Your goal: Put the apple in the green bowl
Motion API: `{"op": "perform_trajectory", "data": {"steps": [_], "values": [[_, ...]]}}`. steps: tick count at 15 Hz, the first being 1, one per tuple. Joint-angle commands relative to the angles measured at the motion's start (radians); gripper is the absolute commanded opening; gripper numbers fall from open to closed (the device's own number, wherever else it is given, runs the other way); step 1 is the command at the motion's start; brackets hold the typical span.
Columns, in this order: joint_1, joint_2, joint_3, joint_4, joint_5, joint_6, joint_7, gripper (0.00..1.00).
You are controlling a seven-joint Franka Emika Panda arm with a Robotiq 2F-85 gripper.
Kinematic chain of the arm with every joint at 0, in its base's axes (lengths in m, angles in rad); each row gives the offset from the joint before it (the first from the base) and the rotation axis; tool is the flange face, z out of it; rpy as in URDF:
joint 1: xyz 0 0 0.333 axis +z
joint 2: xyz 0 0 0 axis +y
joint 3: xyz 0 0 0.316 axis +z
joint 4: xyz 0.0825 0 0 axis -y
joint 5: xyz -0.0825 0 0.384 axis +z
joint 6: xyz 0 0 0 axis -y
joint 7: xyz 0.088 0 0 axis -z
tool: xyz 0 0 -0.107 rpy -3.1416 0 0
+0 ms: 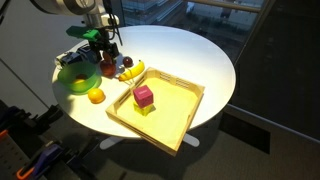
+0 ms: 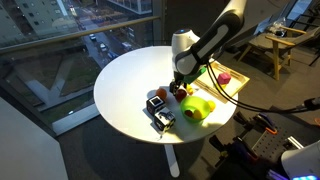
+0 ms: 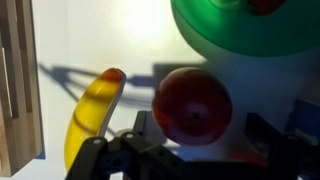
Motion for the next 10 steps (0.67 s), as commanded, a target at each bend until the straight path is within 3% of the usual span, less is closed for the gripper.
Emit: {"op": "perform_trajectory", "data": {"steps": [1,10], "values": [[0.009,0.000,-0.009,-0.005,0.006,0.019,0.002,1.00],[0.009,0.014,-0.010,-0.003,0.005,0.021,0.001,1.00]]}}
